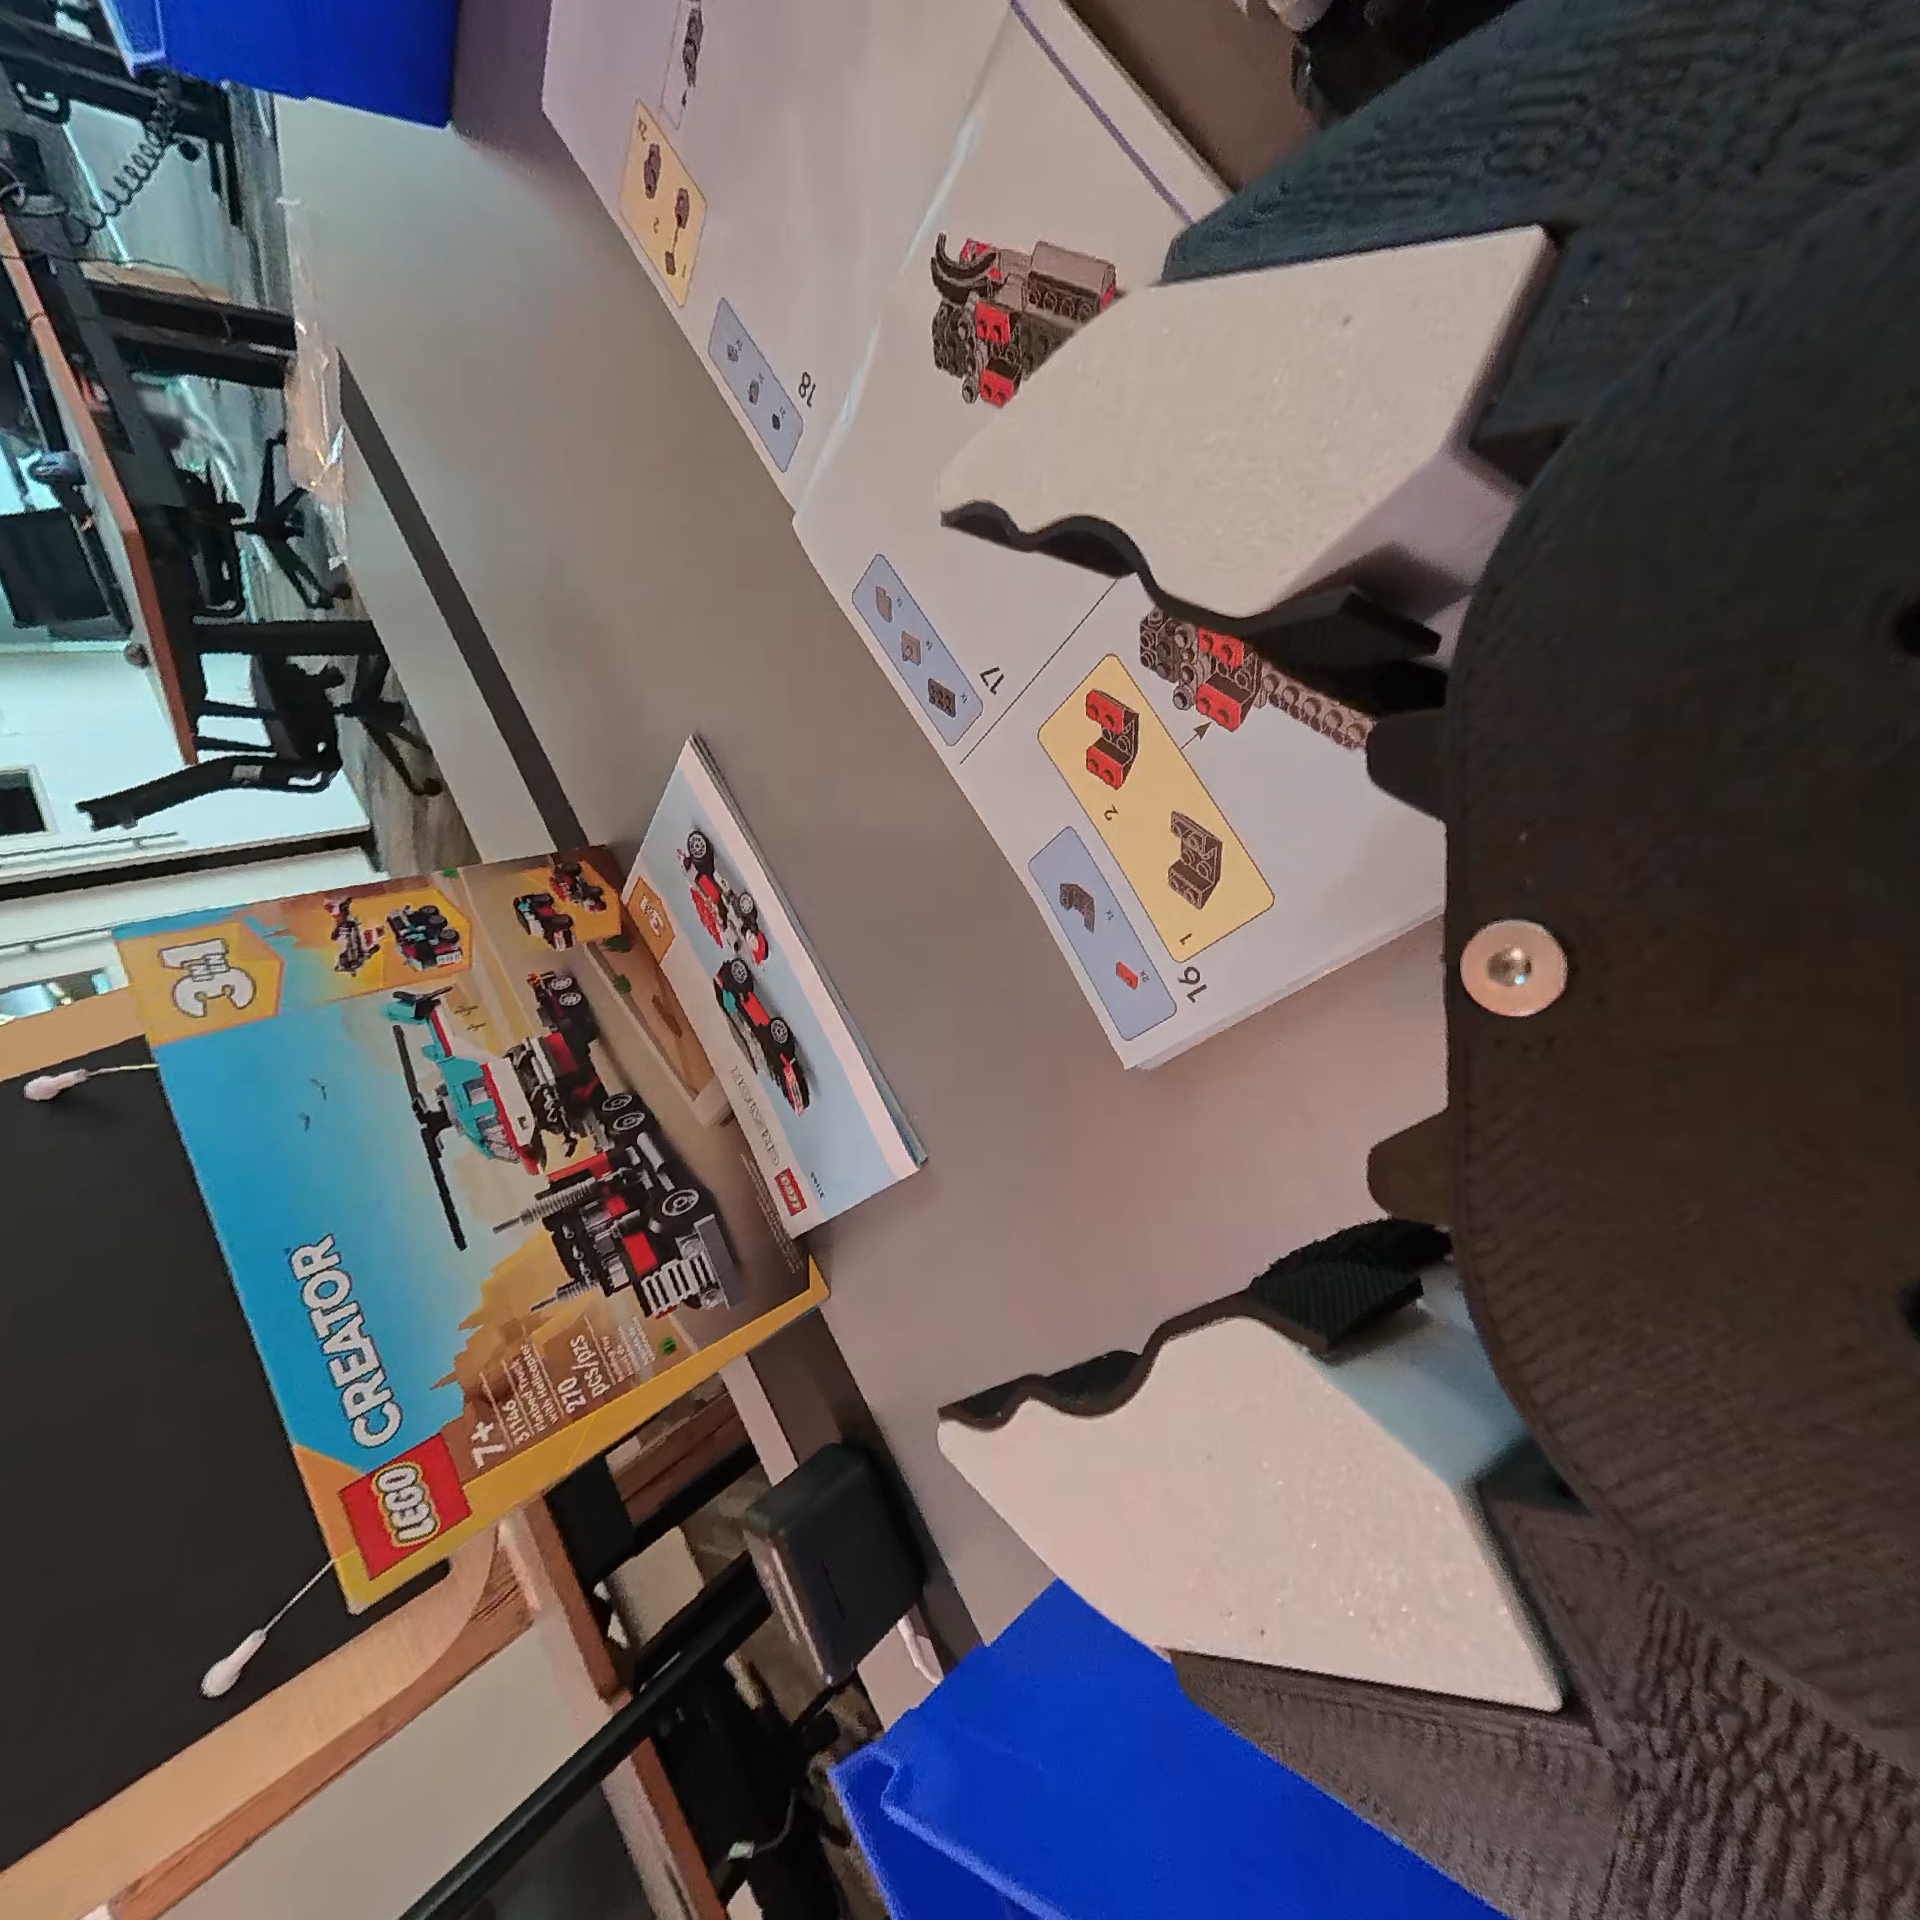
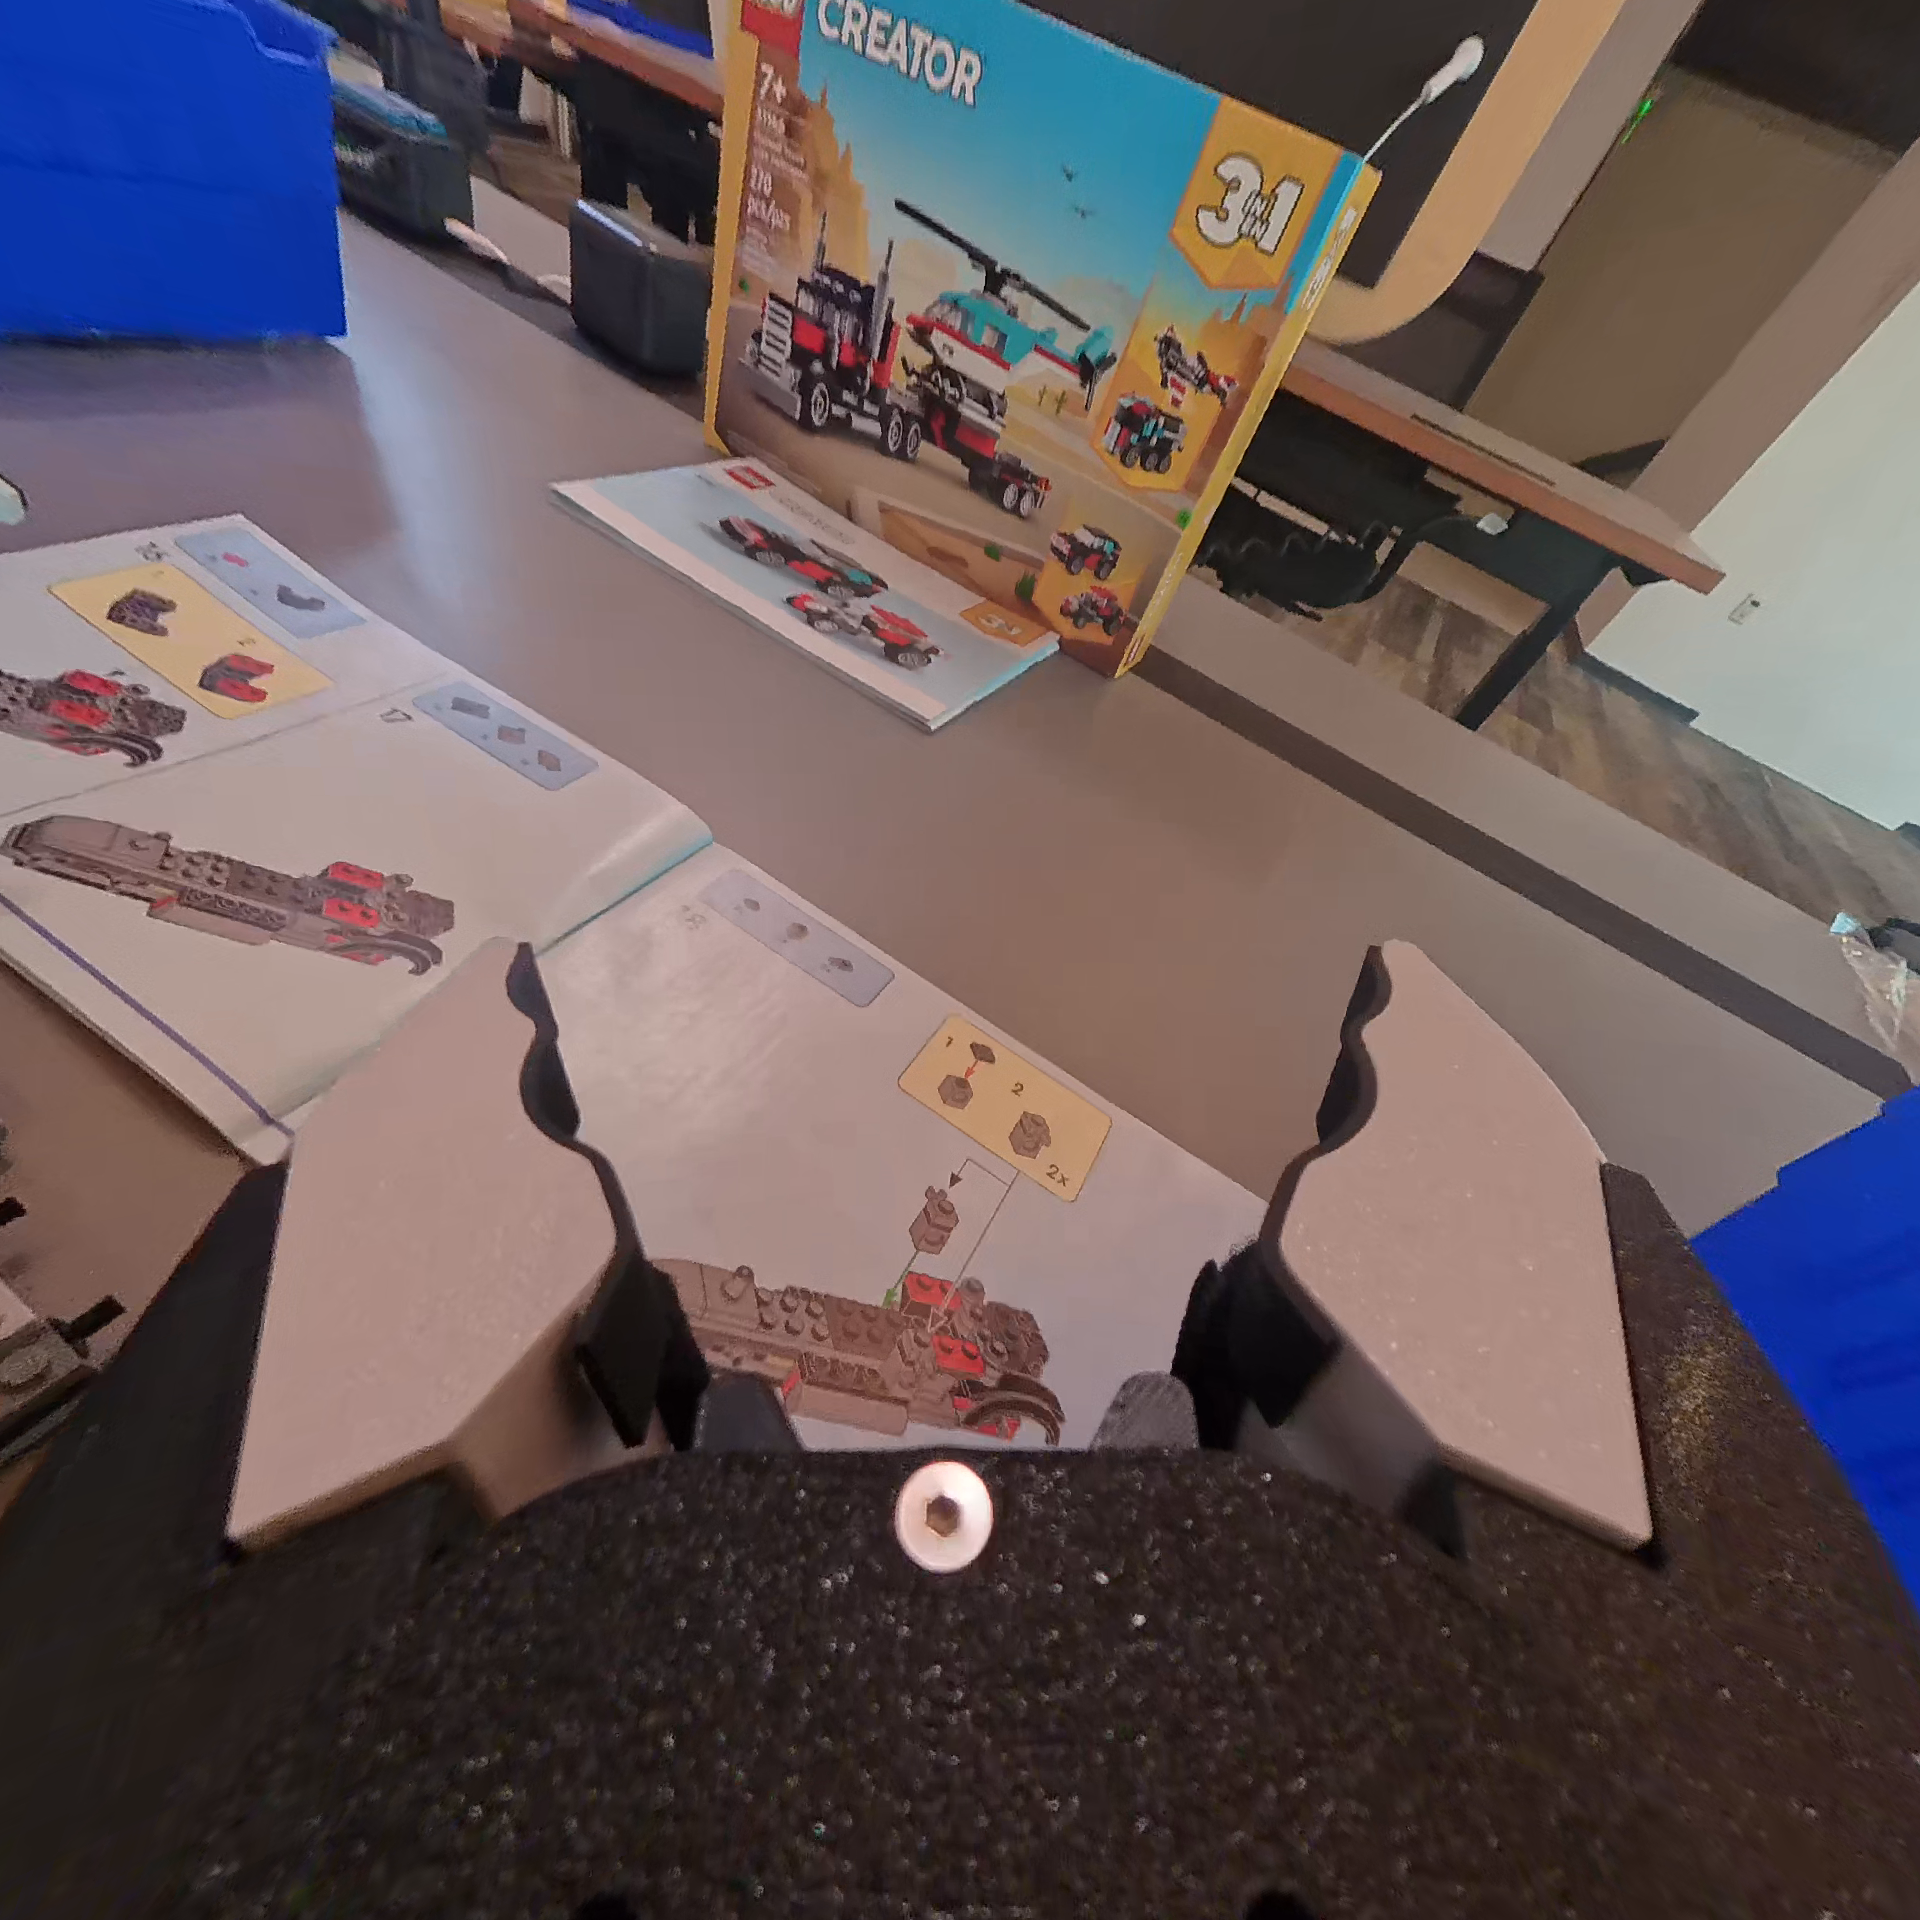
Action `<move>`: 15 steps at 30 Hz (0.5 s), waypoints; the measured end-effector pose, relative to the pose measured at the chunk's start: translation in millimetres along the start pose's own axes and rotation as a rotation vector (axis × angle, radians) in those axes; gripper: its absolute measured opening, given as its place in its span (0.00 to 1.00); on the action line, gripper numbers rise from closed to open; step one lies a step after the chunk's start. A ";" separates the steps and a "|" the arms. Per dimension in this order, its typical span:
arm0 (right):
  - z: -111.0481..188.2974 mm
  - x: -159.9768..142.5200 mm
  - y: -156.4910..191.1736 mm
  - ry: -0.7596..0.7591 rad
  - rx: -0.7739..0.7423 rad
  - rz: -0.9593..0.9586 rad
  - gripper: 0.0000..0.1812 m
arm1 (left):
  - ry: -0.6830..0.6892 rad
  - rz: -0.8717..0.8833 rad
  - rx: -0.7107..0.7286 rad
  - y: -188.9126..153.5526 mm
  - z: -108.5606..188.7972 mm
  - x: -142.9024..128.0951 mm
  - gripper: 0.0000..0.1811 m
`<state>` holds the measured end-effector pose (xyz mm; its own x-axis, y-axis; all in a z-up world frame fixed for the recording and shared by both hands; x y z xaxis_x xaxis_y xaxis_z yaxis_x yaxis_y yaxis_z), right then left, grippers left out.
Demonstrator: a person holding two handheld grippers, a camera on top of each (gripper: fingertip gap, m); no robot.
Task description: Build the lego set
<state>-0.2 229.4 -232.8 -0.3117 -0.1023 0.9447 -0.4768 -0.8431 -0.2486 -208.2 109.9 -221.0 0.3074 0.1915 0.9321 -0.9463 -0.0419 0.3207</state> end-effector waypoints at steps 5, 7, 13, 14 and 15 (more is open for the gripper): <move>-4.4 5.3 4.4 -0.047 0.028 0.013 0.76 | -0.037 -0.017 0.011 -0.2 -0.7 2.4 0.80; -2.7 7.5 6.4 -0.055 0.030 0.021 0.75 | -0.024 -0.024 -0.012 -5.0 -1.9 1.8 0.80; 3.7 10.0 6.7 -0.030 0.003 0.068 0.71 | -0.043 -0.086 -0.001 -8.3 5.9 6.8 0.80; 3.7 11.7 7.8 -0.041 0.010 0.059 0.70 | -0.061 -0.086 0.001 -8.5 7.9 8.5 0.80; 3.4 13.1 8.7 -0.052 0.015 0.048 0.69 | -0.081 -0.085 0.005 -8.3 9.9 10.6 0.80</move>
<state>-5.6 218.9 -221.9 -0.2907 -0.1697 0.9417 -0.4495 -0.8446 -0.2909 -196.1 102.6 -212.1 0.3938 0.1150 0.9120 -0.9160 -0.0337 0.3998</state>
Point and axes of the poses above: each gripper's, where its closed fingertips meet, z back along the fingers, x out of its top, y = z × x across the jaws, the point moved 1 cm from there along z, back along the fingers, and after that the axes turned 3 degrees about -z, right-handed, at the moved point
